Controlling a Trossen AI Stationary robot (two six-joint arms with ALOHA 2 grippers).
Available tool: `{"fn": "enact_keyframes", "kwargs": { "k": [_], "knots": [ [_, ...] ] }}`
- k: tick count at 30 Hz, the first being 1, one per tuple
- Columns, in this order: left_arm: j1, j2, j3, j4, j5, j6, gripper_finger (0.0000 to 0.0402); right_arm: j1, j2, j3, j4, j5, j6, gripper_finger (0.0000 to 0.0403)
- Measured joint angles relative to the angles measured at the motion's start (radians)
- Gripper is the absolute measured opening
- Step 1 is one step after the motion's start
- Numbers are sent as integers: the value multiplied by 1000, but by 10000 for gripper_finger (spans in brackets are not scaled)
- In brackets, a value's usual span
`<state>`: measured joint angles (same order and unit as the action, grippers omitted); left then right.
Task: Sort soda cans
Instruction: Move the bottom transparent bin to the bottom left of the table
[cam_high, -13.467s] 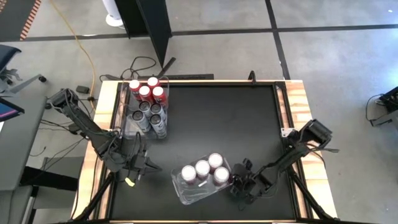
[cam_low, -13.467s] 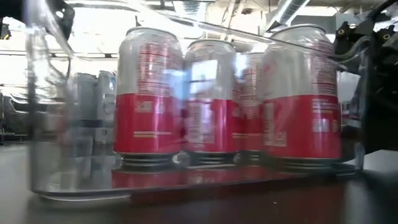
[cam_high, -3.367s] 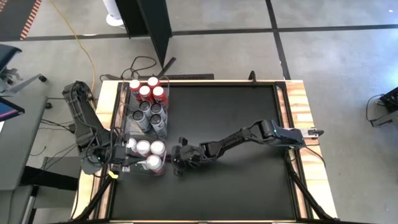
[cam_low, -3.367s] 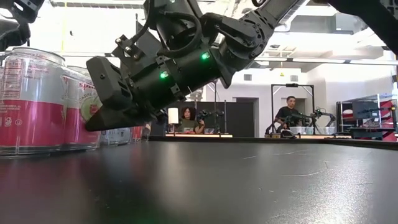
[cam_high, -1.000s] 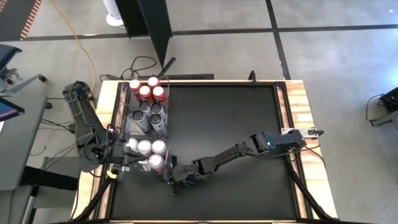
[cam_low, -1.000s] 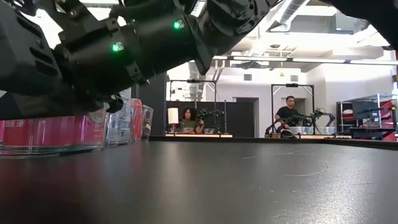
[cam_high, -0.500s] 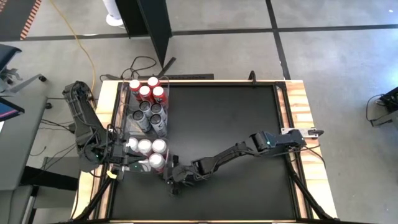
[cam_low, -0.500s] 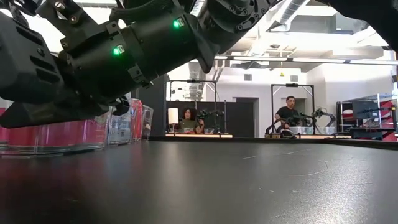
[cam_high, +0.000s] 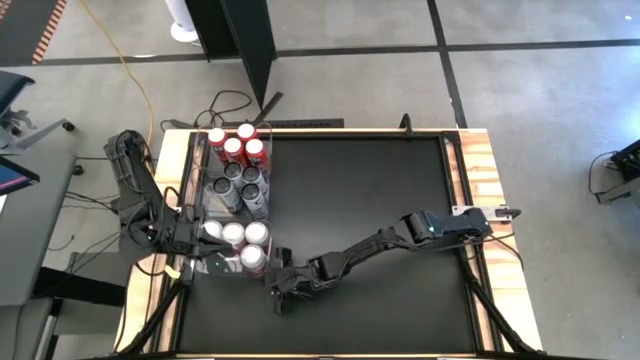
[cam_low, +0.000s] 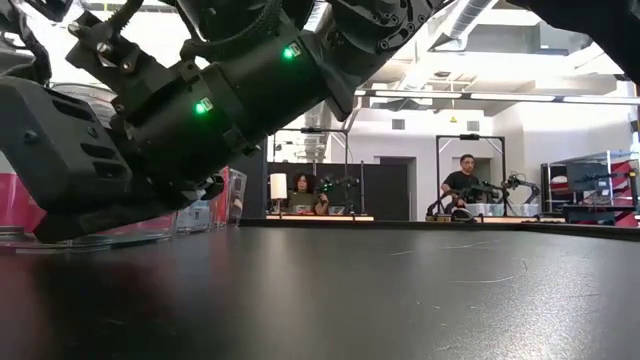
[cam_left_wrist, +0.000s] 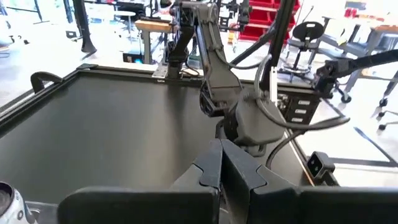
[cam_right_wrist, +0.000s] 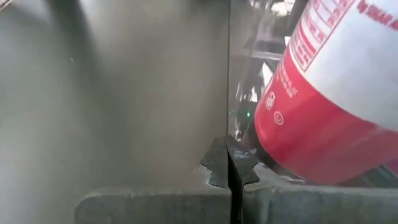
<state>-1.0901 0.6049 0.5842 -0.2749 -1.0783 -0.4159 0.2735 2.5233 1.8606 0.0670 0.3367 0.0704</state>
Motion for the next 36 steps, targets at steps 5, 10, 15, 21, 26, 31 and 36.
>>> {"fn": "enact_keyframes", "kwargs": {
  "k": [5, 10, 15, 21, 26, 31, 36],
  "knots": [
    [0, -43, 0, 1, -18, 44, 0, -1, 0, 0, -20, 15, 4, 0],
    [0, -77, 0, 1, -52, 78, 0, -2, 0, -1, -48, 29, 23, 0],
    [0, -98, 0, 1, -64, 99, 0, -3, 0, -1, -56, 47, 44, 0],
    [0, -107, 0, 0, -80, 114, 0, -9, 0, -1, -67, 73, 83, 0],
    [0, -124, 0, -3, -113, 125, 0, -13, 0, -2, -66, 111, 100, 0],
    [0, -151, 0, -22, -122, 126, 0, -13, 0, -2, -64, 107, 90, 0],
    [0, -157, 0, -29, -136, 138, 0, -3, 0, -2, -64, 80, 90, 1]
  ]
}}
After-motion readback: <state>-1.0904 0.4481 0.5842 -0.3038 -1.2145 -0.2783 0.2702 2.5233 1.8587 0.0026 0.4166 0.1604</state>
